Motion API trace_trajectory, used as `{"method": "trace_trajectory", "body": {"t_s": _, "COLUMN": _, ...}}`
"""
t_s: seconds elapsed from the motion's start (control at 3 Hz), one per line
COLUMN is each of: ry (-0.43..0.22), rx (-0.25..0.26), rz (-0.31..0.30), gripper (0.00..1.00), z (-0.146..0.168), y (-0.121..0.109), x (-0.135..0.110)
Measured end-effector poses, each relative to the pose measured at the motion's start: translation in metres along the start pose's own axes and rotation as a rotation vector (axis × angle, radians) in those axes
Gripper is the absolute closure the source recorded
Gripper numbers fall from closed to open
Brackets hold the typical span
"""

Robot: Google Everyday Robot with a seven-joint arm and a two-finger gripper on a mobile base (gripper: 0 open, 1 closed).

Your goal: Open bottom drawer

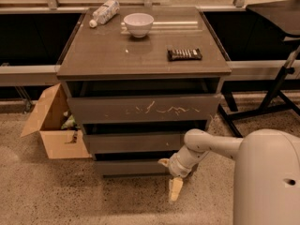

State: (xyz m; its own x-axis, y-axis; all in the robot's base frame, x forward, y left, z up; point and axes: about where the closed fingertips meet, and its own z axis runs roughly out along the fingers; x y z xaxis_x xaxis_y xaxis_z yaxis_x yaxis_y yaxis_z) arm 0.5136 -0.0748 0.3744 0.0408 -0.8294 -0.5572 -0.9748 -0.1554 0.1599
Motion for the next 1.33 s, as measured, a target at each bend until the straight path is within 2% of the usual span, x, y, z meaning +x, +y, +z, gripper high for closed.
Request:
{"method": "trace_trajectory", "body": {"t_s": 0.33, "ry": 0.035, "rx": 0.029, "rz": -0.036, "gripper": 0.00, "z": 0.016, "y": -0.022, "x": 0.021}}
{"method": "trace_trajectory", "body": {"t_s": 0.67, "ry": 0.105, "rx": 0.064, "rz": -0.032, "gripper": 0.00, "z": 0.041, "y": -0.052, "x": 0.045}}
{"method": "trace_trajectory", "body": {"t_s": 1.0, "ry": 0.135, "rx": 0.093, "rz": 0.009, "gripper": 0.00, "z": 0.060, "y": -0.070, "x": 0.059}}
{"method": "trace_trajectory", "body": {"t_s": 1.33, "ry": 0.128, "rx": 0.087, "rz": -0.003, "gripper": 0.00, "z": 0.064, "y": -0.070, "x": 0.061}}
